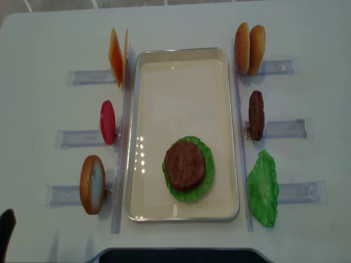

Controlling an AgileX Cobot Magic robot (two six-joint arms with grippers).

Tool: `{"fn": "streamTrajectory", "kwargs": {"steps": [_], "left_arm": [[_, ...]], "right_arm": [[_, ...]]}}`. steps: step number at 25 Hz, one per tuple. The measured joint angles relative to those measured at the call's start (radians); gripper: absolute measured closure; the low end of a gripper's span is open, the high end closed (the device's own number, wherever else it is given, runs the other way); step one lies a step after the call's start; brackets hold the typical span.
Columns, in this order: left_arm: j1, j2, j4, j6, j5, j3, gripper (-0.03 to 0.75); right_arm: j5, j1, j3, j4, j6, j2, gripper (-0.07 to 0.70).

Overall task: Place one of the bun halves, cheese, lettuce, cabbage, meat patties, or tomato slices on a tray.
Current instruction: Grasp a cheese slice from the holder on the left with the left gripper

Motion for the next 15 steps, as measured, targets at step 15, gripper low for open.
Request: {"fn": "streamTrajectory", "kwargs": {"steps": [15], "left_arm": [[0.000, 0.000, 0.000, 0.000, 0.000, 0.000, 0.027]], "right_arm": [[0.000, 0.001, 0.000, 0.000, 0.000, 0.000, 0.220]]}}
